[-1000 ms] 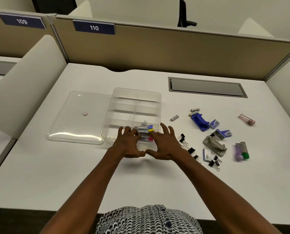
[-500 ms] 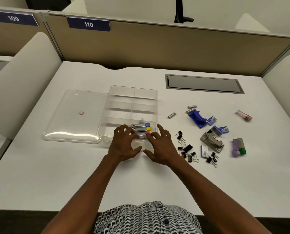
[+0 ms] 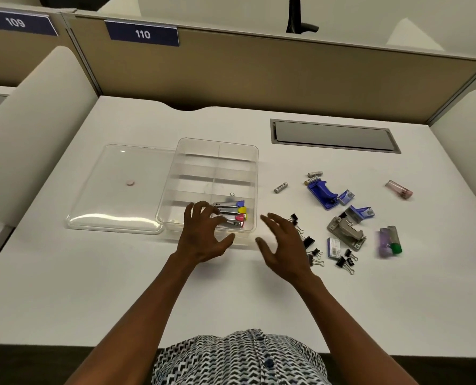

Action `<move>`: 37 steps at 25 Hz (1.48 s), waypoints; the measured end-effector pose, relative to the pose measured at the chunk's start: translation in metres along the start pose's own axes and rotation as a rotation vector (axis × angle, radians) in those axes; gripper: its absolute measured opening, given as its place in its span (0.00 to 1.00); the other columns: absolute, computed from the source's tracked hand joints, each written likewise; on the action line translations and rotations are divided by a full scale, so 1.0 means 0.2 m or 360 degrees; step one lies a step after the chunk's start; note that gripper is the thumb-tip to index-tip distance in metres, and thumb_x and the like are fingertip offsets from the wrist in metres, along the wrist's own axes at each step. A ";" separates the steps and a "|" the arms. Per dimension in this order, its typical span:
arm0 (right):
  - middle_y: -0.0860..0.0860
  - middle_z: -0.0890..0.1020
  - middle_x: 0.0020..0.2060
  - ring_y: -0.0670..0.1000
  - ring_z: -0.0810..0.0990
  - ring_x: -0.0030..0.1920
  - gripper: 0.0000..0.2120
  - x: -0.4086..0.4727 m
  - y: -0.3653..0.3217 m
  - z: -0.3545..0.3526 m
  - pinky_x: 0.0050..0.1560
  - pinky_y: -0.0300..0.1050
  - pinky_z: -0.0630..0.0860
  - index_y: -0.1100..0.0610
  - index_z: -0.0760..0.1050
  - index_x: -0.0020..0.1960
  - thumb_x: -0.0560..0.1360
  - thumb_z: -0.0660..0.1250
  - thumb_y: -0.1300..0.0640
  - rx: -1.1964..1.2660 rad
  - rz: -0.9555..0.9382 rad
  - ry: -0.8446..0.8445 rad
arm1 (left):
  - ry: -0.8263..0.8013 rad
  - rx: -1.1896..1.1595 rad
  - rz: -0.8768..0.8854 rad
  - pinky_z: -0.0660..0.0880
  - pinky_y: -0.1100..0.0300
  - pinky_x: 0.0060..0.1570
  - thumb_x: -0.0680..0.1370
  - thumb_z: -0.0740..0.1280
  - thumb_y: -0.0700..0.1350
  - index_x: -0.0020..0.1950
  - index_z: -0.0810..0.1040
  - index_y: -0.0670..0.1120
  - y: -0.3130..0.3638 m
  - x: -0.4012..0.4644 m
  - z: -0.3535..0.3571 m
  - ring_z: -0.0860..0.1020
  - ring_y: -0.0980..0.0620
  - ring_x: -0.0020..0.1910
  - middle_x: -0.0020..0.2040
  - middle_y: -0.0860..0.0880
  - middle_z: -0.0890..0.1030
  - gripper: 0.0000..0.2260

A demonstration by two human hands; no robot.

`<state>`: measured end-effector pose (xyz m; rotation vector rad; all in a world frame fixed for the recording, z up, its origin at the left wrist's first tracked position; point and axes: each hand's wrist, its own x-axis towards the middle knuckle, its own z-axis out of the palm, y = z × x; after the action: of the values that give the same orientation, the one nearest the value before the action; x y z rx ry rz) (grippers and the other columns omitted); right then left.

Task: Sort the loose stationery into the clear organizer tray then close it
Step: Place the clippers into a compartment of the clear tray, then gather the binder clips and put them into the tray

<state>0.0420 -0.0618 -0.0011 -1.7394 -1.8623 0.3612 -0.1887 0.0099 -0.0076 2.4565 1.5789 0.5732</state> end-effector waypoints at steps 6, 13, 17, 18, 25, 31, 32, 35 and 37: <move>0.53 0.79 0.60 0.57 0.79 0.58 0.19 -0.17 0.25 -0.18 0.57 0.52 0.77 0.54 0.77 0.65 0.74 0.69 0.63 0.0004 0.0773 0.0356 | 0.0455 -0.0398 0.0067 0.70 0.56 0.61 0.71 0.71 0.52 0.53 0.83 0.50 0.22 -0.02 0.00 0.73 0.48 0.61 0.54 0.52 0.79 0.12; 0.57 0.80 0.61 0.59 0.78 0.62 0.21 -0.31 0.30 -0.12 0.60 0.50 0.74 0.59 0.77 0.67 0.75 0.72 0.57 -0.0110 0.0955 0.0220 | -0.0317 -0.0735 0.0274 0.76 0.57 0.49 0.76 0.67 0.49 0.59 0.81 0.50 0.62 -0.06 0.16 0.78 0.53 0.51 0.53 0.52 0.79 0.12; 0.56 0.81 0.56 0.56 0.82 0.51 0.18 -0.33 0.31 -0.11 0.51 0.44 0.74 0.57 0.79 0.63 0.75 0.73 0.54 0.0028 0.1031 0.0236 | -0.0670 -0.0613 0.0214 0.73 0.53 0.61 0.78 0.66 0.50 0.72 0.71 0.48 0.71 -0.02 0.27 0.74 0.48 0.64 0.67 0.49 0.73 0.22; 0.55 0.81 0.54 0.55 0.83 0.48 0.17 -0.33 0.31 -0.11 0.49 0.43 0.73 0.57 0.80 0.61 0.74 0.74 0.54 0.0049 0.1028 0.0256 | -0.0692 -0.0574 0.0191 0.72 0.53 0.63 0.78 0.66 0.50 0.74 0.69 0.49 0.72 -0.01 0.29 0.72 0.48 0.65 0.69 0.49 0.71 0.24; 0.49 0.83 0.40 0.49 0.81 0.39 0.09 -0.35 0.29 -0.11 0.45 0.43 0.75 0.55 0.83 0.50 0.70 0.77 0.60 0.0257 0.1106 0.0534 | -0.0680 -0.0523 0.0167 0.74 0.50 0.56 0.78 0.67 0.49 0.69 0.75 0.51 0.74 0.05 0.37 0.75 0.46 0.58 0.60 0.48 0.75 0.18; 0.50 0.87 0.41 0.47 0.85 0.43 0.05 -0.34 0.31 -0.15 0.49 0.41 0.79 0.56 0.85 0.46 0.72 0.76 0.63 0.1033 0.1469 0.0857 | -0.0541 -0.0634 0.0155 0.74 0.51 0.47 0.78 0.66 0.48 0.58 0.79 0.49 0.70 -0.02 0.40 0.77 0.45 0.46 0.51 0.49 0.77 0.10; 0.51 0.87 0.42 0.47 0.85 0.44 0.06 -0.33 0.31 -0.16 0.49 0.41 0.78 0.57 0.85 0.46 0.72 0.75 0.65 0.1240 0.1507 0.0908 | -0.0532 -0.0663 0.0155 0.74 0.51 0.47 0.78 0.66 0.47 0.57 0.79 0.48 0.69 -0.03 0.40 0.77 0.45 0.46 0.51 0.49 0.76 0.09; 0.54 0.86 0.42 0.49 0.85 0.43 0.07 -0.33 0.32 -0.22 0.48 0.42 0.79 0.60 0.83 0.47 0.74 0.70 0.70 0.1815 0.1585 0.1033 | -0.0481 -0.0744 0.0146 0.74 0.53 0.47 0.76 0.68 0.45 0.54 0.76 0.48 0.69 -0.05 0.39 0.77 0.48 0.44 0.55 0.50 0.73 0.08; 0.55 0.83 0.38 0.52 0.85 0.41 0.05 -0.33 0.33 -0.23 0.44 0.45 0.81 0.63 0.81 0.46 0.75 0.67 0.69 0.2147 0.1710 0.1115 | -0.0428 -0.0791 0.0146 0.74 0.54 0.45 0.74 0.67 0.42 0.51 0.73 0.49 0.70 -0.05 0.38 0.76 0.52 0.43 0.53 0.53 0.71 0.08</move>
<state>0.1234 -0.1261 -0.0139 -1.3117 0.1077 0.9342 -0.0449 -0.0543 -0.0329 2.1271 1.0714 0.5420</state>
